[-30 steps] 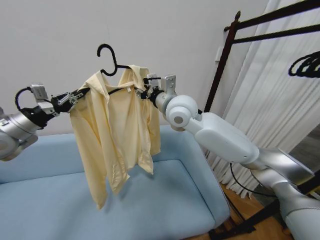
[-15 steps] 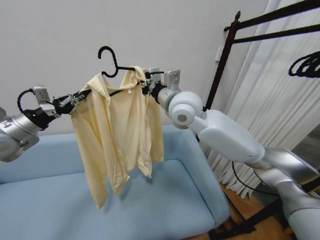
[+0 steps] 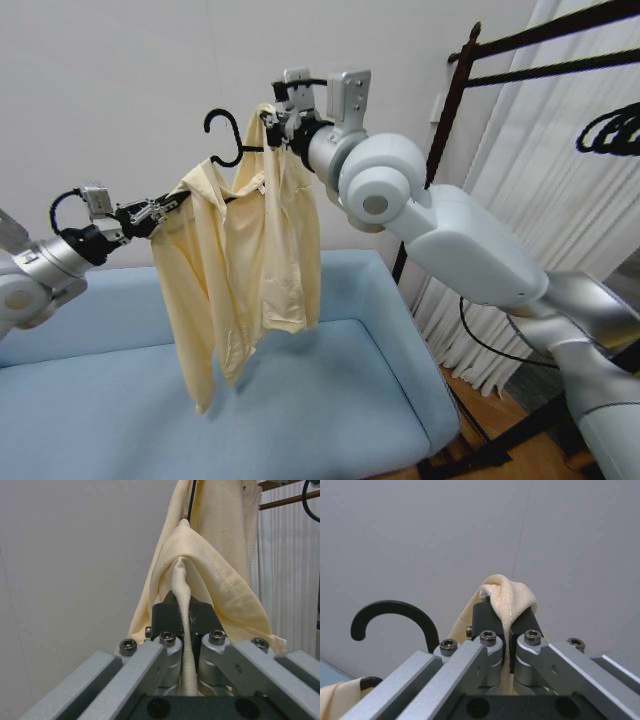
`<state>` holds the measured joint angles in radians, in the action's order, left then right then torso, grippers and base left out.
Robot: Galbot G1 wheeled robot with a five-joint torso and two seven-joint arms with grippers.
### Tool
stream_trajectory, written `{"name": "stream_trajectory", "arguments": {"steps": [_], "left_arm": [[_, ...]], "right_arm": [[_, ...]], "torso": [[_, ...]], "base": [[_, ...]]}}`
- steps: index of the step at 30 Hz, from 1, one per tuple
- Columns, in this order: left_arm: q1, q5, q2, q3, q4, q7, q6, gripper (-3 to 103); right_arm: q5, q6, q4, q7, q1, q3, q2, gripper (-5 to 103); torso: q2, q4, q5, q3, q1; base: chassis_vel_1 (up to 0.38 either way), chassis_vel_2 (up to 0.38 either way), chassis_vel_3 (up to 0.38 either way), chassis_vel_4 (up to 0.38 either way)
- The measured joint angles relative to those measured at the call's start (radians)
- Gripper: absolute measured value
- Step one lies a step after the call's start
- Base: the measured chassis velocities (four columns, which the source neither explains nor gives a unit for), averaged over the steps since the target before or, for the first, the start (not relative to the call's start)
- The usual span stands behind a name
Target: Pick up the clothes from the sofa and hang them on the clothes hanger.
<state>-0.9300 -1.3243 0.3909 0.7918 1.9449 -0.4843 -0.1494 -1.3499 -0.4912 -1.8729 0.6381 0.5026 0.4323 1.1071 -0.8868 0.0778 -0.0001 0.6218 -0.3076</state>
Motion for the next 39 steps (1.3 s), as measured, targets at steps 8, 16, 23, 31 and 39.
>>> {"name": "stream_trajectory", "arguments": {"steps": [8, 16, 23, 31, 39], "left_arm": [[0.005, 0.001, 0.004, -0.005, 0.003, 0.007, -0.003, 2], [0.01, -0.016, -0.004, 0.002, 0.002, 0.009, -0.003, 2], [0.017, -0.024, -0.006, 0.006, -0.011, 0.009, -0.003, 2], [0.021, -0.034, 0.0, 0.006, -0.023, -0.01, -0.005, 2], [0.034, -0.079, 0.011, 0.017, -0.058, -0.012, -0.014, 2]], "right_arm": [[-0.03, -0.01, -0.09, 0.009, -0.048, 0.043, -0.051, 1], [-0.007, -0.011, -0.113, 0.008, -0.098, 0.09, -0.079, 1], [0.014, -0.001, -0.145, 0.015, -0.127, 0.143, -0.079, 1], [0.01, 0.0, -0.152, 0.043, -0.114, 0.152, -0.085, 14], [-0.073, 0.0, -0.217, 0.025, -0.097, 0.143, -0.178, 41]], "torso": [[0.0, 0.0001, 0.0001, 0.0, 0.0], [0.0, 0.0002, 0.0002, 0.0, 0.0], [0.0, 0.0002, 0.0001, 0.0, 0.0], [0.0, -0.0001, 0.0, 0.0, 0.0], [0.0, 0.0002, 0.0002, 0.0, 0.0]], "base": [[0.0, 0.0, 0.0, 0.0], [0.0, 0.0, 0.0, 0.0], [0.0, 0.0, 0.0, 0.0], [0.0, 0.0, 0.0, 0.0], [0.0, 0.0, 0.0, 0.0]]}}
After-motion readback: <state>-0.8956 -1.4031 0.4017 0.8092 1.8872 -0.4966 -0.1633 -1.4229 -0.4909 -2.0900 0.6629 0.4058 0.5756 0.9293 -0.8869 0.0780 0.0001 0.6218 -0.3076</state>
